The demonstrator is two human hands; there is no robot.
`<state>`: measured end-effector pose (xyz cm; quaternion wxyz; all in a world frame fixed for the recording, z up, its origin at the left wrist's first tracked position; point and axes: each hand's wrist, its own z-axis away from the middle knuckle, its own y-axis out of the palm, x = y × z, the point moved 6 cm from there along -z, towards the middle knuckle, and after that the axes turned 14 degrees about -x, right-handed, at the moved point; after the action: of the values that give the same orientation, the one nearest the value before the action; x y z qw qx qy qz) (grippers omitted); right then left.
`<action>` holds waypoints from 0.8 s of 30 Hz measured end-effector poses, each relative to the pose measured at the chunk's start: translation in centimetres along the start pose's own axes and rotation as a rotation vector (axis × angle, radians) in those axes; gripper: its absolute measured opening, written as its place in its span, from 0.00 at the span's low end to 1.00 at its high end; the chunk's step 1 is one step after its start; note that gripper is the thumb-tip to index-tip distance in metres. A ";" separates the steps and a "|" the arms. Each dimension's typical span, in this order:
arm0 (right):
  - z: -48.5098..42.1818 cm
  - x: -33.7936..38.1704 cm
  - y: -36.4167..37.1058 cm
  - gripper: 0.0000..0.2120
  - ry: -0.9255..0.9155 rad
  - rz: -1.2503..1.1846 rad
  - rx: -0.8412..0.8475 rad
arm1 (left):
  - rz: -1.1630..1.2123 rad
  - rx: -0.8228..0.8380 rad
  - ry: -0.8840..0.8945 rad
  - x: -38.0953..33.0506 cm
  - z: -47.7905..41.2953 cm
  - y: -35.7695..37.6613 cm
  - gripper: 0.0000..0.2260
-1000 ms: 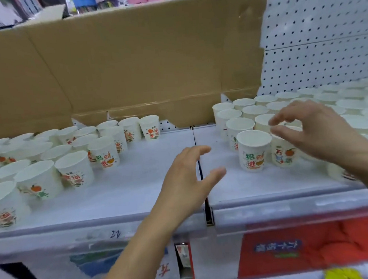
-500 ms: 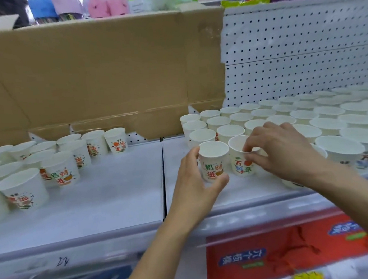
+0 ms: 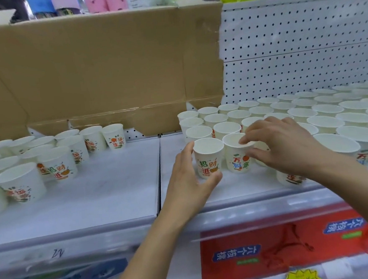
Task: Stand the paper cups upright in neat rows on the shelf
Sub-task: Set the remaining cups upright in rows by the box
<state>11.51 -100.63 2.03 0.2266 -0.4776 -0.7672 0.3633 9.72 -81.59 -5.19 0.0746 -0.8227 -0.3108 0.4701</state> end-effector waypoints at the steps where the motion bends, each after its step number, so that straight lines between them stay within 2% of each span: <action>1: -0.1 0.5 -0.3 0.15 -0.011 -0.012 -0.014 | -0.007 -0.002 0.002 -0.1 0.0 -0.2 0.35; 7: -1.4 9.1 -1.5 0.20 -0.116 -0.313 -0.187 | -0.134 -0.103 0.084 0.0 1.1 -6.0 0.34; 12: -3.5 20.2 2.0 0.21 -0.178 -0.574 -0.139 | -0.212 -0.310 0.032 3.8 3.4 -16.9 0.29; 15: -5.0 27.5 4.4 0.17 -0.244 -0.666 -0.084 | -0.286 -0.437 -0.028 6.8 5.4 -25.0 0.26; 20: -8.4 37.6 6.7 0.13 -0.318 -0.666 -0.071 | -0.546 -0.561 -0.038 10.8 6.7 -38.2 0.22; 24: -11.1 41.5 8.4 0.14 -0.302 -0.489 -0.124 | -0.868 -0.470 0.041 12.8 5.6 -44.2 0.15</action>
<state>5.65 -57.24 2.60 0.1613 -0.2319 -0.9053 0.3172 -9.68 -39.97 0.81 0.0821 -0.6208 -0.7210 0.2966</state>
